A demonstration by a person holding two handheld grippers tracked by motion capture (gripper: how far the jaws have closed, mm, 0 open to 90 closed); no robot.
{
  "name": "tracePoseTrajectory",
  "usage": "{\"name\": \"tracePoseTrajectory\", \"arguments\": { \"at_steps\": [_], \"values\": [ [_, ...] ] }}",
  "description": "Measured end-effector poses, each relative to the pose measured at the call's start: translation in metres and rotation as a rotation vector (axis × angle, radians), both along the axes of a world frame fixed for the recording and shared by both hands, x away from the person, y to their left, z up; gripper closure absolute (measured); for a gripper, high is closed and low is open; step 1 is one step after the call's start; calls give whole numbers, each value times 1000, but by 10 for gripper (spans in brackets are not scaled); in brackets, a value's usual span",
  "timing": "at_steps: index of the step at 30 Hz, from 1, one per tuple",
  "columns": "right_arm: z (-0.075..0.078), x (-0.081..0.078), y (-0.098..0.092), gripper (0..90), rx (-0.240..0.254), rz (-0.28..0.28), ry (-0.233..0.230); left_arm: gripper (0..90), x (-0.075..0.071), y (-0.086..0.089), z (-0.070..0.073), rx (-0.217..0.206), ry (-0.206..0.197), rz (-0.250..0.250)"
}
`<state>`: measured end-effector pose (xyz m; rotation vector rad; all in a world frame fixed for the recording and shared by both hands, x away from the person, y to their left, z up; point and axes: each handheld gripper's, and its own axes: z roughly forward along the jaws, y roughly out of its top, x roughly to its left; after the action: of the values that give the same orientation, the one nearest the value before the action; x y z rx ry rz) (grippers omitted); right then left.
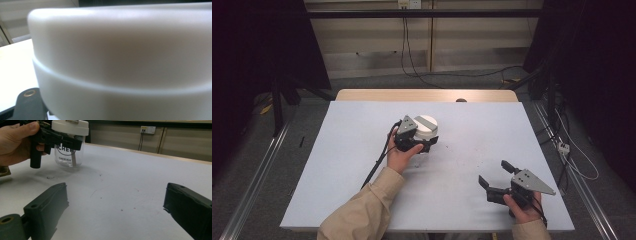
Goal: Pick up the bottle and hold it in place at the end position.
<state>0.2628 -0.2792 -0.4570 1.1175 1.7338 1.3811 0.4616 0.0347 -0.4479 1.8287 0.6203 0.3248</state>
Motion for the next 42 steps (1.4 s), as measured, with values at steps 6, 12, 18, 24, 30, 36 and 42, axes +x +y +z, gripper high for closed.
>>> {"name": "tracePoseTrajectory", "arguments": {
  "at_steps": [6, 12, 18, 24, 30, 36, 42],
  "values": [
    [0, 0, -1, 48, 1, -2, 1, 184, 2, -5, -2, 7, -3, -5],
    [-1, 1, 0, 48, 4, 1, 4, 184, 5, -12, -3, 11, -7, -21],
    [-1, 1, 0, 48, 6, 1, 7, 184, 7, -17, -7, 20, -11, -22],
    [-2, 0, -1, 47, 5, -4, 10, 184, 6, -23, -6, 34, -52, -23],
    [-1, 0, 0, 47, -1, -2, 9, 184, 5, -28, -10, 54, -75, -38],
    [-2, 0, 1, 48, -4, -5, 12, 183, 5, -23, -9, 66, -58, -63],
    [-2, -1, 3, 45, -2, 4, 17, 183, 3, -14, -10, 66, -33, -70]
  ]
}}
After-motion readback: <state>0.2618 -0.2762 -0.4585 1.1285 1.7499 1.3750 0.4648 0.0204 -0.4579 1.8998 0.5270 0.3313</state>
